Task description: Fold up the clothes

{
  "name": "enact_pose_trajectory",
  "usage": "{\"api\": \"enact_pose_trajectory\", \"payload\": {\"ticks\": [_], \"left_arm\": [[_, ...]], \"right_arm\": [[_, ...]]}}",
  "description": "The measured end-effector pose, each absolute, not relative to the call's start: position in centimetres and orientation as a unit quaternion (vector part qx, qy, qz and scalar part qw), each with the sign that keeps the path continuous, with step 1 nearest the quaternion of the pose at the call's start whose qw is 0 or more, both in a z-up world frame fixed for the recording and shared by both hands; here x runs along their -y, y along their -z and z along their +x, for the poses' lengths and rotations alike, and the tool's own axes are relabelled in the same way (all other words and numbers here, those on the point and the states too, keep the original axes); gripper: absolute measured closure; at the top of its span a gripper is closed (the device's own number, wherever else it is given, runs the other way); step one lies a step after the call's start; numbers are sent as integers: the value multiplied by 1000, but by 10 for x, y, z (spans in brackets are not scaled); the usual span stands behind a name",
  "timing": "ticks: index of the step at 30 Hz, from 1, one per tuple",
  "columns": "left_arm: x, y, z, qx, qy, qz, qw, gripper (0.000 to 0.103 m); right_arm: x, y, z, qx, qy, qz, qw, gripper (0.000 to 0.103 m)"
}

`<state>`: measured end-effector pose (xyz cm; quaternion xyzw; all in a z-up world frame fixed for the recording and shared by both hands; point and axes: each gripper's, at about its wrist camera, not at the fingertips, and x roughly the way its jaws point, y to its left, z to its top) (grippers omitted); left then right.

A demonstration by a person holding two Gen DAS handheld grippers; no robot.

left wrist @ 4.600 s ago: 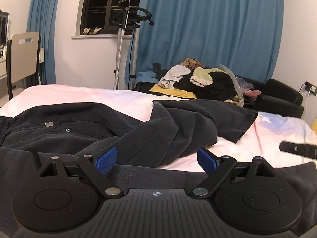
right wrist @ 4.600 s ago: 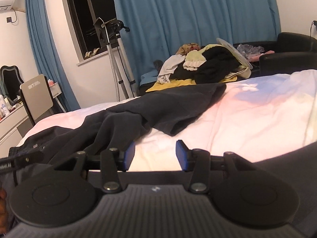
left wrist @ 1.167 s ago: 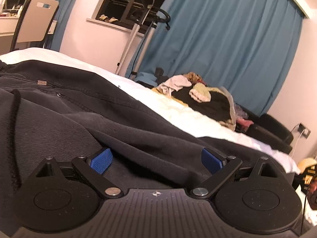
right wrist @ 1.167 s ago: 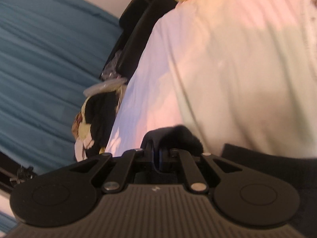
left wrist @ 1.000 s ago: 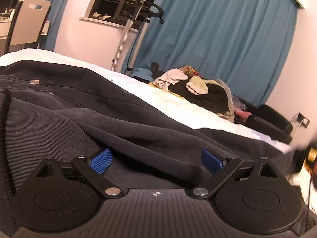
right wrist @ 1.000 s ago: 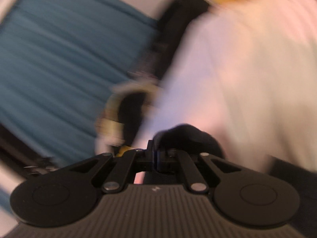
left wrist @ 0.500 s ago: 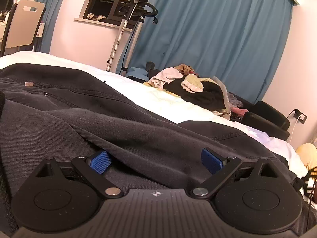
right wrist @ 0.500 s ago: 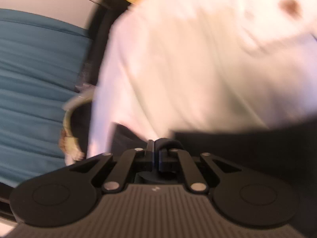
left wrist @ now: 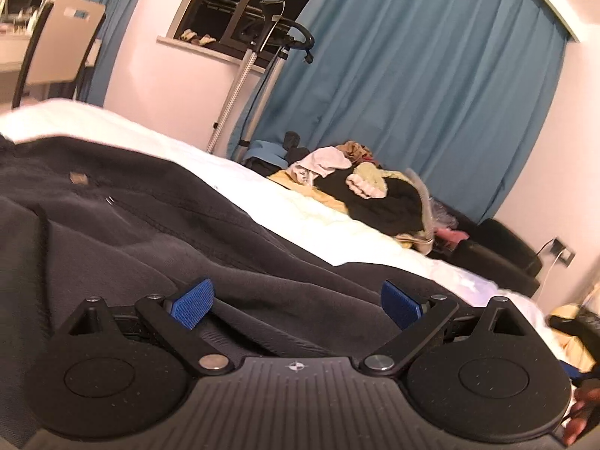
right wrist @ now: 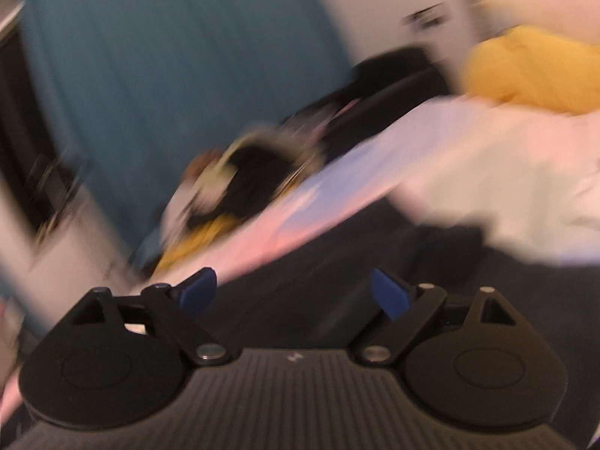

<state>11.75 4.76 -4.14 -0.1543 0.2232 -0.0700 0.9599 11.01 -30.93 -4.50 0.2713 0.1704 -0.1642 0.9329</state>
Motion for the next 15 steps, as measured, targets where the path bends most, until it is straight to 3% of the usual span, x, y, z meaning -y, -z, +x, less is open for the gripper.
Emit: {"api": "enact_pose_trajectory", "payload": {"ticks": [8, 11, 15], "left_arm": [[-123, 5, 127, -246, 49, -115, 961, 6], [-181, 1, 150, -260, 8, -71, 963, 6], [-264, -1, 193, -281, -78, -57, 955, 7]], "right_arm": [[223, 111, 152, -237, -2, 151, 960, 12], [224, 130, 157, -238, -16, 142, 961, 1], [221, 145, 167, -235, -11, 122, 964, 0]]}}
